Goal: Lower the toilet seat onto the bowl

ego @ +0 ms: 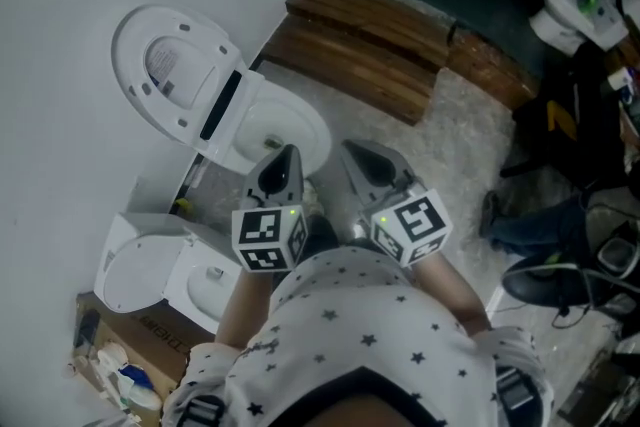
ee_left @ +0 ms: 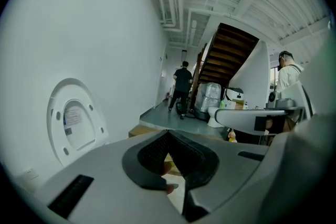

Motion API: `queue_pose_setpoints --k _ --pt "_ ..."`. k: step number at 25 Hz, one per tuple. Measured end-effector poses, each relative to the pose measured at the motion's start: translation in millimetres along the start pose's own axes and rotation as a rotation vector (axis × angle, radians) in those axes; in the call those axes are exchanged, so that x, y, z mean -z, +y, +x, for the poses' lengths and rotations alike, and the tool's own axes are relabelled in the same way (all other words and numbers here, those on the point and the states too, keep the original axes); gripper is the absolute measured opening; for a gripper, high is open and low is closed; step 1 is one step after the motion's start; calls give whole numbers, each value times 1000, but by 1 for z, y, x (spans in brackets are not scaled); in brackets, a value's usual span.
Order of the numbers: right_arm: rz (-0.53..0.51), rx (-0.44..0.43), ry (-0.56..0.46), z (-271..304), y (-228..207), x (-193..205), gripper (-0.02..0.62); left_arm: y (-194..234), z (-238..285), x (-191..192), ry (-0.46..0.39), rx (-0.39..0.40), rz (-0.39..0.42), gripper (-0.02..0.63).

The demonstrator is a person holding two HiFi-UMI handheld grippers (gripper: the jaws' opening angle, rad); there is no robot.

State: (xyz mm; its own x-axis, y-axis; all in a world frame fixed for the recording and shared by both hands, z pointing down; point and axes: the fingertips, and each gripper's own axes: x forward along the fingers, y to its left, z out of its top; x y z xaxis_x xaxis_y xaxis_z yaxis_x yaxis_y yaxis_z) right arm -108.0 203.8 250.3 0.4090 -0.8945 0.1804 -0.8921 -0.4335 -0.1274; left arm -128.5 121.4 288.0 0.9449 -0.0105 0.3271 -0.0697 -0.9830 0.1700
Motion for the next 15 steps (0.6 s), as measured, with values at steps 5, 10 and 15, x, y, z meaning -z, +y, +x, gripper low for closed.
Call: queue_pose_setpoints --k 5,10,15 --pt "-6 -21 11 41 -18 -8 5 28 29 -9 5 -27 -4 -2" --pt "-19 -54 21 88 -33 -14 5 61 58 -20 9 -61 -16 -2" --pt "-33 -96 40 130 -45 -21 5 91 82 -36 6 -101 -51 -1"
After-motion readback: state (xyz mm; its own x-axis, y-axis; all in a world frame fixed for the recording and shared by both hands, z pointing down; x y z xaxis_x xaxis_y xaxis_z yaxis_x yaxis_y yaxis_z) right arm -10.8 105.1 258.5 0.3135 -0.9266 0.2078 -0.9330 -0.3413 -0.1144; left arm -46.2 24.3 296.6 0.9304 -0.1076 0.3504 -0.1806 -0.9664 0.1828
